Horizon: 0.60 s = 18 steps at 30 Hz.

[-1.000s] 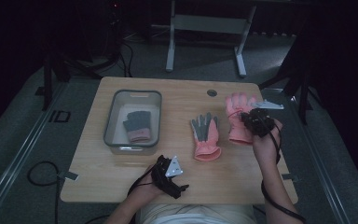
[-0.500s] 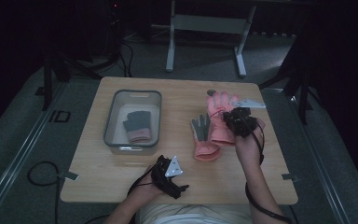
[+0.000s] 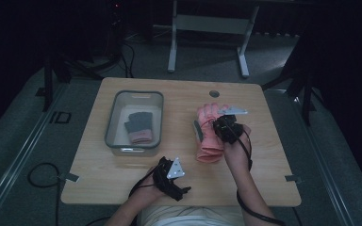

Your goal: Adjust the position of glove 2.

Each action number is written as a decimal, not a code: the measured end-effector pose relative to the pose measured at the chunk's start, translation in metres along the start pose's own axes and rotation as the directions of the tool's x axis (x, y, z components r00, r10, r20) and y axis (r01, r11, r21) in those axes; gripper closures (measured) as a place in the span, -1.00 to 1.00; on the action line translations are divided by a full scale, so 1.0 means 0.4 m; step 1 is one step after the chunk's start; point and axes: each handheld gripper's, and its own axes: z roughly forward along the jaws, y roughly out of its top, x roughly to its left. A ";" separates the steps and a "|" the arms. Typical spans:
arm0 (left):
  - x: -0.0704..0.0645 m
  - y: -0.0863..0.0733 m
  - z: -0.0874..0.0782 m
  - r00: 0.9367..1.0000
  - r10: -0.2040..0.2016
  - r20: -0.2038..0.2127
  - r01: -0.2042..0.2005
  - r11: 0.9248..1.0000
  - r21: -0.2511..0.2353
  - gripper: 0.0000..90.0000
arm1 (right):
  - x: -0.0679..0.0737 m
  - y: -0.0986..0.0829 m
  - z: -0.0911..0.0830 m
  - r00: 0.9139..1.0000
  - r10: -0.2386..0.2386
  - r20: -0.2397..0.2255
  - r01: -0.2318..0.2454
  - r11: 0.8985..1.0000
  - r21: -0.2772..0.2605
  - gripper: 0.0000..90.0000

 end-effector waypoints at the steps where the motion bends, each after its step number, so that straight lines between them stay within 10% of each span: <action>1: 0.000 0.000 0.000 1.000 -0.001 0.000 0.001 1.000 0.000 -0.98 | 0.001 -0.004 0.008 1.000 0.001 0.003 -0.001 1.000 0.007 0.95; 18: 0.000 -0.001 0.001 1.000 0.002 0.007 -0.002 1.000 0.008 -0.98 | 0.008 -0.047 0.123 1.000 0.007 -0.021 -0.005 0.996 0.091 0.92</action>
